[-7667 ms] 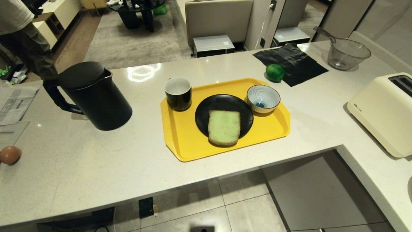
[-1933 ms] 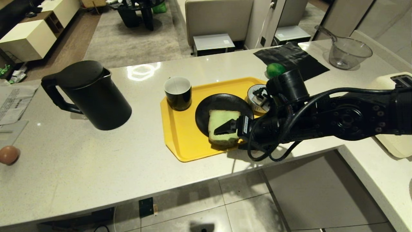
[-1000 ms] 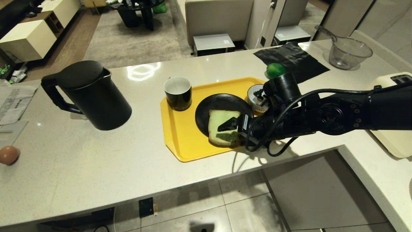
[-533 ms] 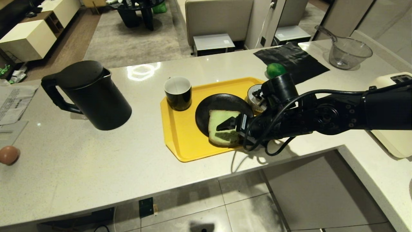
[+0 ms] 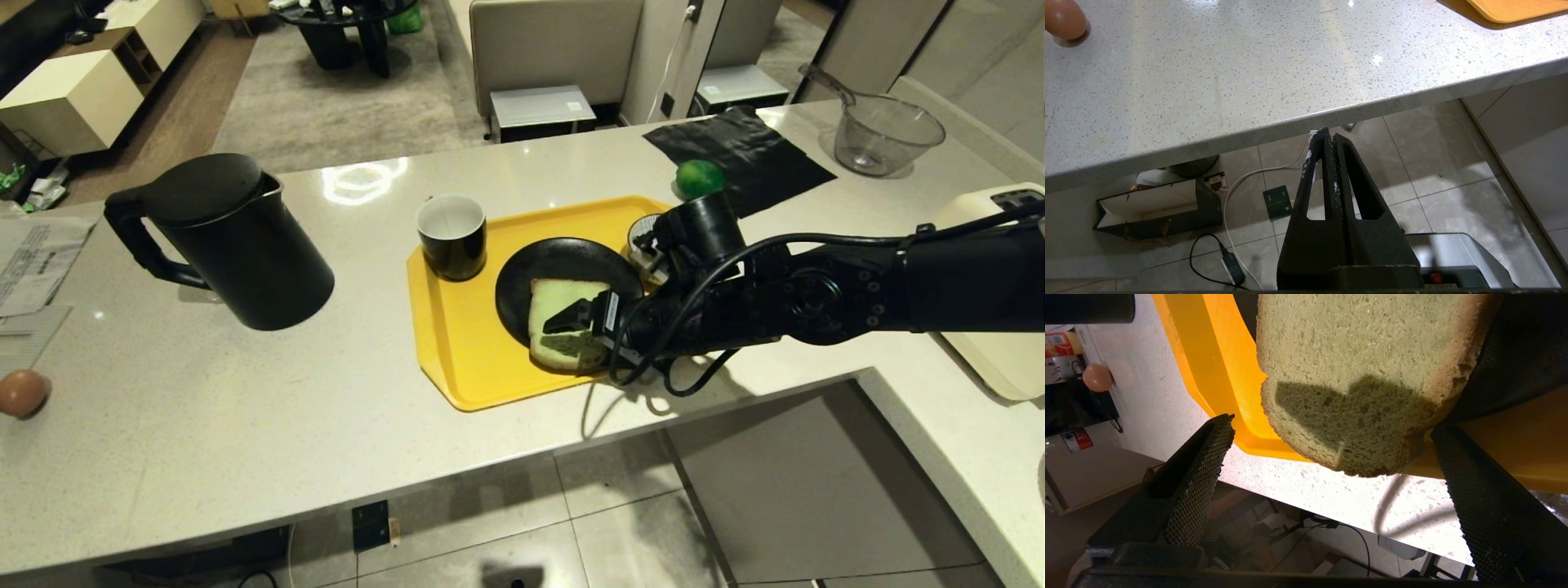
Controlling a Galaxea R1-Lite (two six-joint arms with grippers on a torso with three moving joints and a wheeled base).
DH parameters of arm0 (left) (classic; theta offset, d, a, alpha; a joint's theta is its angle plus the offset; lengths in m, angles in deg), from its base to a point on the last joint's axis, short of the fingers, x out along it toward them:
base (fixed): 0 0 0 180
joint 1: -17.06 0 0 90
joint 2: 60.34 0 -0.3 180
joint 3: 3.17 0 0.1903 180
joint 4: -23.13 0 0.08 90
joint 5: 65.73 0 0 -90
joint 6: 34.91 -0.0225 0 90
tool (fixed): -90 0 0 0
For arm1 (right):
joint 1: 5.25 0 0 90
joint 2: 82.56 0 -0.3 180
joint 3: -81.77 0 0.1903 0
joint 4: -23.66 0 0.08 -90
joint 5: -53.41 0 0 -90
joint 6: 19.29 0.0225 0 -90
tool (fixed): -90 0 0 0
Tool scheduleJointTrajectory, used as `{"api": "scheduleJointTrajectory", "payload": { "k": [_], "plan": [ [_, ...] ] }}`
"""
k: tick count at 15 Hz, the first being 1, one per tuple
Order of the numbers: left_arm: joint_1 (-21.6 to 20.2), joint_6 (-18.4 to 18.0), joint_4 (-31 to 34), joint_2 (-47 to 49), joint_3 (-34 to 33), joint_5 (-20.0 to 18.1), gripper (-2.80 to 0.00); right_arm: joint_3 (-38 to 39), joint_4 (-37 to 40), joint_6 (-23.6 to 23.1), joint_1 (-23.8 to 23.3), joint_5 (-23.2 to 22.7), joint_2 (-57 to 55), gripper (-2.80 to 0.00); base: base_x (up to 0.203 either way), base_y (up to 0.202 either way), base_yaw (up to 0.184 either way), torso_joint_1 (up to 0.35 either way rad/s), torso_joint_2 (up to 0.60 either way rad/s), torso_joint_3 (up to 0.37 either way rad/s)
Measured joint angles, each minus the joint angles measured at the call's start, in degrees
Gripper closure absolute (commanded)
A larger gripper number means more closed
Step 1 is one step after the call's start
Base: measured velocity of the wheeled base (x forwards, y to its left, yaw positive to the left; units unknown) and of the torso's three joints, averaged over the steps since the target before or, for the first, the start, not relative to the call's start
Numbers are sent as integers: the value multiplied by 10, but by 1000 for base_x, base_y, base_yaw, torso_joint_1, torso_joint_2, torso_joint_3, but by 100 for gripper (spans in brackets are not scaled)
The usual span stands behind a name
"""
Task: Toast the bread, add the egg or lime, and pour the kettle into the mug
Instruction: Pick up the bread slice
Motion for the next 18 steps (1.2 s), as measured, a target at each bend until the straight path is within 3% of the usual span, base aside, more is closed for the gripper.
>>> {"api": "scheduleJointTrajectory", "payload": {
  "k": [11,12,18],
  "plan": [
    [0,0,0,0,0,0,0,-12,2,1,0,-1,-14,-280,0,0,0,0,0,0],
    [0,0,0,0,0,0,0,-12,2,1,0,-1,-15,0,0,0,0,0,0,0],
    [0,0,0,0,0,0,0,-20,5,1,3,0,-23,0,0,0,0,0,0,0]
  ]
}}
